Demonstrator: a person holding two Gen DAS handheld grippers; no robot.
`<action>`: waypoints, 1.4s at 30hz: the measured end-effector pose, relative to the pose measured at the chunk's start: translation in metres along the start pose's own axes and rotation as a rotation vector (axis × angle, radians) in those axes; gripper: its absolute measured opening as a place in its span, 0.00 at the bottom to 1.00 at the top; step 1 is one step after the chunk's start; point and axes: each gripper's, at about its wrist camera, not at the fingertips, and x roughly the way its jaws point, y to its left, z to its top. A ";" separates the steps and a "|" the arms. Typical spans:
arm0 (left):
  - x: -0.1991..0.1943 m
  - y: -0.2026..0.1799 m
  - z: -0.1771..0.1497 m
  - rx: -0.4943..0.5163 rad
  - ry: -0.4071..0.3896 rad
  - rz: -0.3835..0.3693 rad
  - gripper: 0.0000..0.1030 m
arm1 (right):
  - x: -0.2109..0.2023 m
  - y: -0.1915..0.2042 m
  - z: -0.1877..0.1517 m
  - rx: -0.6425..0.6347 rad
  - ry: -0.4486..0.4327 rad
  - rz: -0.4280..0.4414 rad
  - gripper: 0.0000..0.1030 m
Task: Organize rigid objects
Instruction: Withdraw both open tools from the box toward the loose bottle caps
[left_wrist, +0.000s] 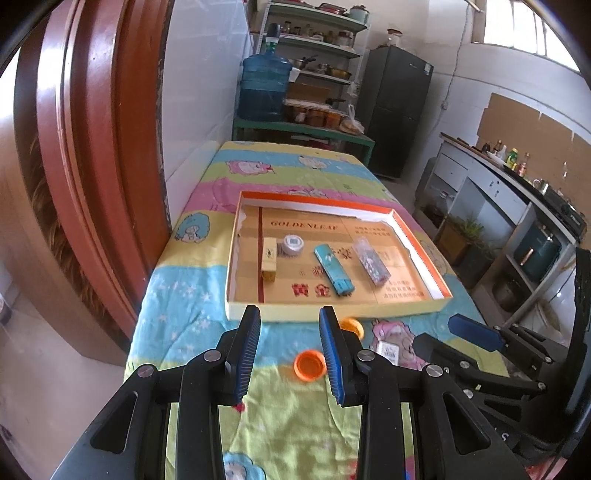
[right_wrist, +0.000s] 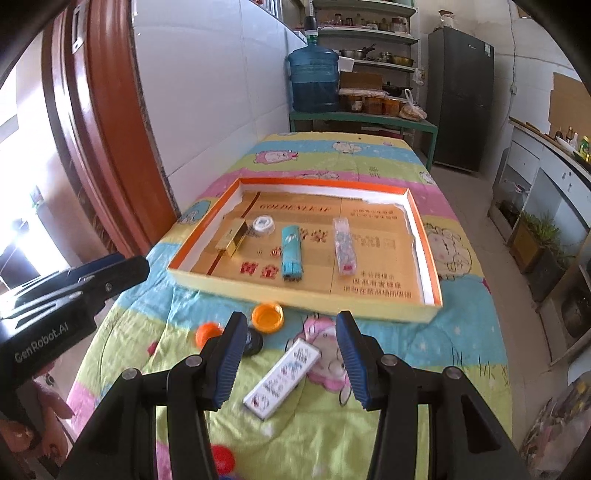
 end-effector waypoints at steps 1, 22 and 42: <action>-0.002 -0.001 -0.004 0.002 0.002 -0.004 0.33 | -0.002 0.001 -0.005 -0.002 0.003 0.002 0.48; -0.032 -0.012 -0.063 0.023 0.033 -0.043 0.33 | -0.032 0.018 -0.076 -0.019 0.044 0.035 0.48; -0.026 -0.007 -0.094 -0.006 0.059 -0.070 0.33 | -0.026 0.040 -0.114 -0.080 0.093 0.099 0.48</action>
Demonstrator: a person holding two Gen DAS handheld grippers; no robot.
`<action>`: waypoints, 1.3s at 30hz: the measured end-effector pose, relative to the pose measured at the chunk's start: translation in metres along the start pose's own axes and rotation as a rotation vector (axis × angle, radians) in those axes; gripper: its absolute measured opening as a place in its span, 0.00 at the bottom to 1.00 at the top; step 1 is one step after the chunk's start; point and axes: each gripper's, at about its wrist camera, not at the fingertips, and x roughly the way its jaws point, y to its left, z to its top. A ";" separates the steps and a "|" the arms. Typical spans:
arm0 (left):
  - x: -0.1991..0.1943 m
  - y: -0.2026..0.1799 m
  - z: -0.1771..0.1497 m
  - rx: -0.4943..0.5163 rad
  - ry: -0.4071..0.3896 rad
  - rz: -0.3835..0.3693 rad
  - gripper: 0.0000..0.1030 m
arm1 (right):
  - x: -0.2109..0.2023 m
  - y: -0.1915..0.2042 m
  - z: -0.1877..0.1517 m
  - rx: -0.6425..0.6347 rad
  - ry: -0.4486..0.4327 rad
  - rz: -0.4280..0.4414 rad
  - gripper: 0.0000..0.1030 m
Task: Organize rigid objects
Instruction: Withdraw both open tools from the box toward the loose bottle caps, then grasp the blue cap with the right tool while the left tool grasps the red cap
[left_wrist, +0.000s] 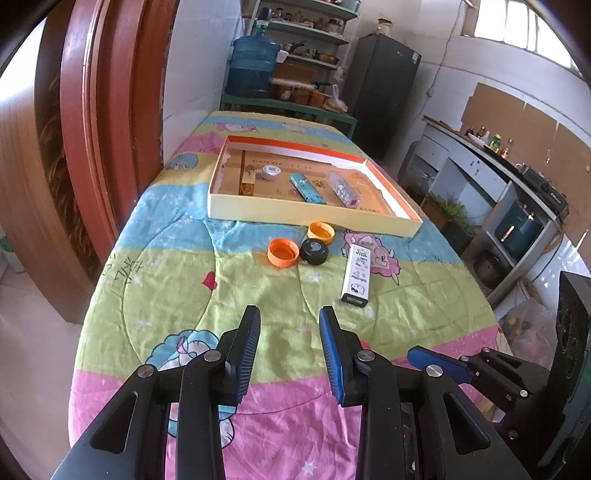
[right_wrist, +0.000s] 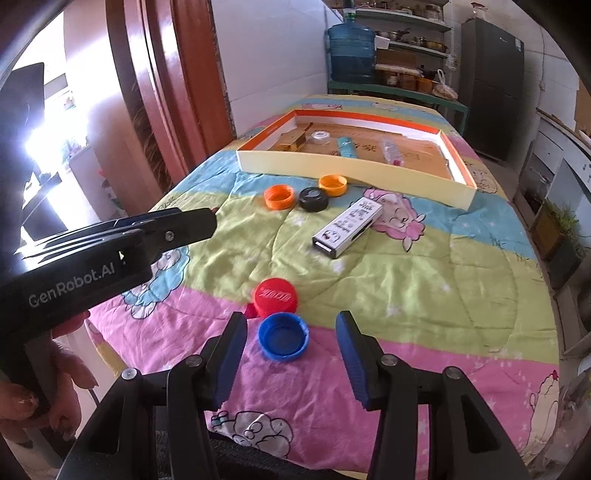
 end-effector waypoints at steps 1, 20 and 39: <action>0.001 0.000 0.000 0.001 0.003 -0.001 0.33 | 0.002 0.001 -0.001 -0.001 0.004 0.000 0.48; 0.008 0.003 -0.004 -0.004 0.026 -0.008 0.33 | 0.017 0.007 -0.008 -0.050 0.023 -0.026 0.39; 0.028 -0.023 -0.026 0.110 0.127 -0.149 0.33 | 0.002 -0.029 -0.019 0.018 0.005 -0.100 0.29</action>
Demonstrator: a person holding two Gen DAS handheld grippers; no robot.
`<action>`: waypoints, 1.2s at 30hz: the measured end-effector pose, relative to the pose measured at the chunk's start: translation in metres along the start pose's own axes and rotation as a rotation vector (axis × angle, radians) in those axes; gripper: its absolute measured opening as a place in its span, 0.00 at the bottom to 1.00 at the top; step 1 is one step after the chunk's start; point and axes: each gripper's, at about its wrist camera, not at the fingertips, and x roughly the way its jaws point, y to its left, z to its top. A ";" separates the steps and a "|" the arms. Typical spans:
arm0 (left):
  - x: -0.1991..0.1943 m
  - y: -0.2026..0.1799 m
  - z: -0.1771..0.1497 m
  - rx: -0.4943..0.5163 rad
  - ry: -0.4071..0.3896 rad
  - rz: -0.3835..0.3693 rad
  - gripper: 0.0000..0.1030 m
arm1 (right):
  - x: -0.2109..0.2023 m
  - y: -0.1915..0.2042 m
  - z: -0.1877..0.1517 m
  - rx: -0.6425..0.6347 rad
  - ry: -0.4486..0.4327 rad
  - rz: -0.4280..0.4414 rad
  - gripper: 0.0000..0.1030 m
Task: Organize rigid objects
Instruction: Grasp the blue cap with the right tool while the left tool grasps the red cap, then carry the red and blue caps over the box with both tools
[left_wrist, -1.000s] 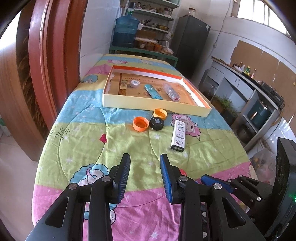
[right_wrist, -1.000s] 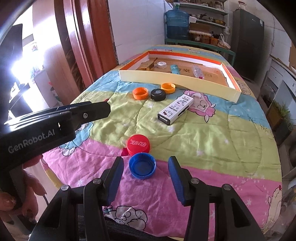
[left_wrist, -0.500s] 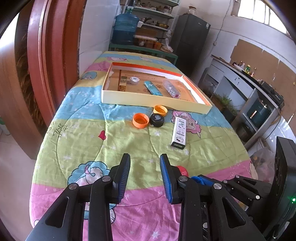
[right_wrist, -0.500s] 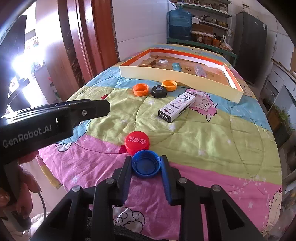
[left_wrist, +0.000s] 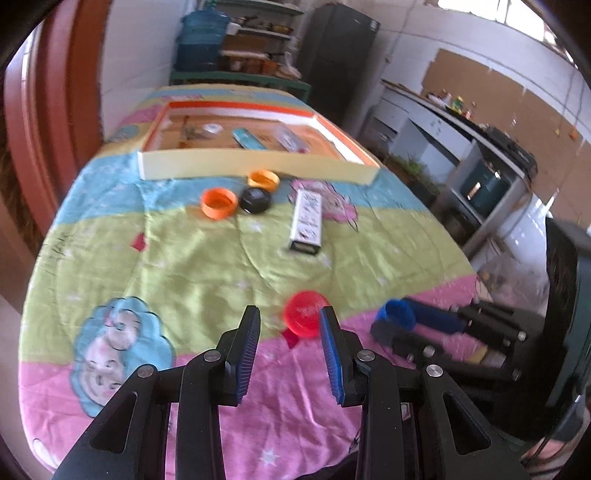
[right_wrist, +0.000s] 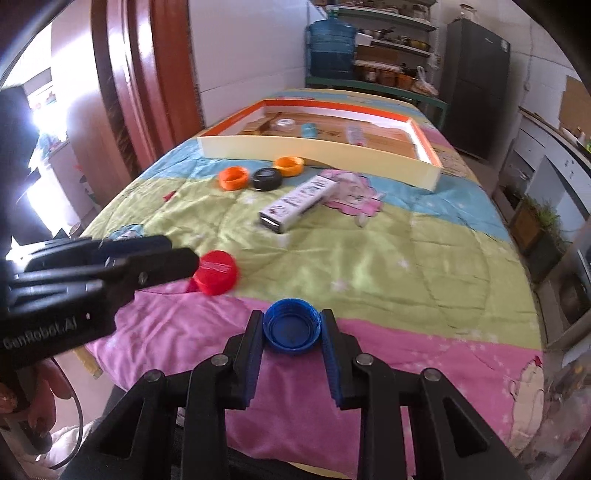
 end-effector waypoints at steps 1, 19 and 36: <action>0.003 -0.003 -0.001 0.009 0.008 -0.005 0.33 | -0.001 -0.003 -0.001 0.008 -0.002 0.000 0.29; 0.031 -0.026 0.008 0.127 -0.010 0.071 0.46 | 0.000 -0.018 -0.002 0.033 -0.016 0.006 0.29; 0.023 -0.017 0.002 0.081 -0.063 0.119 0.30 | -0.002 -0.021 -0.001 0.042 -0.024 0.013 0.29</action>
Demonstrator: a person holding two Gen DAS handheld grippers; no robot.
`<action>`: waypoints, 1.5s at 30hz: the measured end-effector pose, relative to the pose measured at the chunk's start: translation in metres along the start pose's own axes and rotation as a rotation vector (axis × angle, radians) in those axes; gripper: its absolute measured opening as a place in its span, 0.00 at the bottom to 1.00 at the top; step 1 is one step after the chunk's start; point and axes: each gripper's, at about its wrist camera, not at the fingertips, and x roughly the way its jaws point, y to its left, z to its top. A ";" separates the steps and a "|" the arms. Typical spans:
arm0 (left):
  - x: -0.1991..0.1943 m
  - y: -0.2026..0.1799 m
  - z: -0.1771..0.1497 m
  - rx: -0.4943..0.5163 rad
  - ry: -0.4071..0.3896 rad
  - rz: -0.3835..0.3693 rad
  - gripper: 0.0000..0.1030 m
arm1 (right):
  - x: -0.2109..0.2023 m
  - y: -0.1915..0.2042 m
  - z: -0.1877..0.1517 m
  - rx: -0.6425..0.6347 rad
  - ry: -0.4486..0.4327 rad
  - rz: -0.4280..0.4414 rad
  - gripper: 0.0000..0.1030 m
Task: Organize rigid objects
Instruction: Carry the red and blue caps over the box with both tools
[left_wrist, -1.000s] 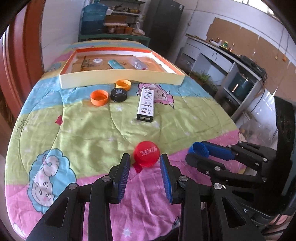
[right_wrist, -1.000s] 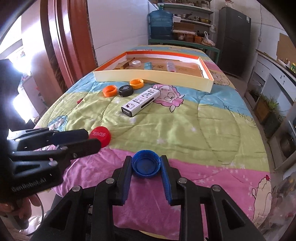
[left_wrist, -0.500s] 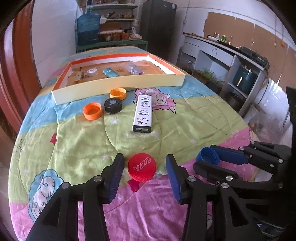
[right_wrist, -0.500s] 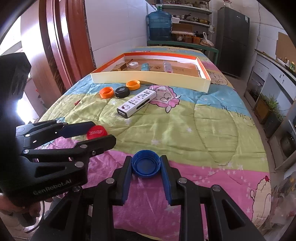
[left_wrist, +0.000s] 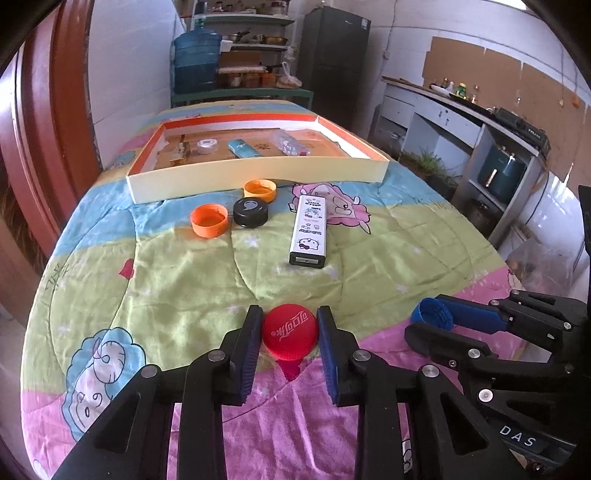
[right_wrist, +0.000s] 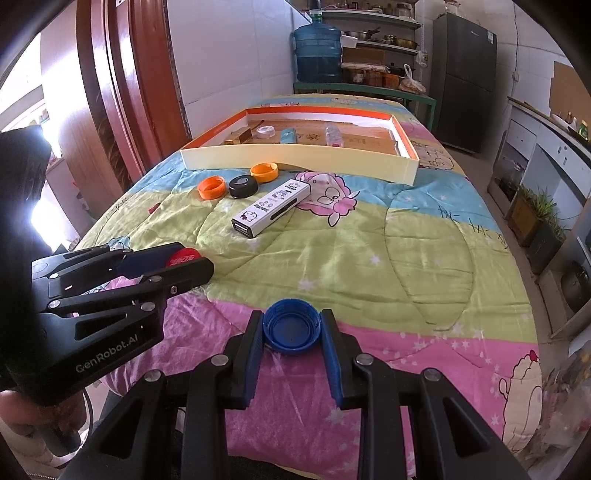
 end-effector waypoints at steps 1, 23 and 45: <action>0.000 0.000 0.000 -0.005 0.000 -0.001 0.30 | 0.000 0.000 0.000 0.001 -0.001 0.002 0.29; -0.028 0.033 0.049 -0.102 -0.102 0.034 0.30 | -0.007 0.000 0.047 -0.011 -0.083 0.046 0.29; -0.011 0.053 0.115 -0.170 -0.107 0.117 0.30 | 0.006 -0.014 0.106 -0.010 -0.116 0.054 0.29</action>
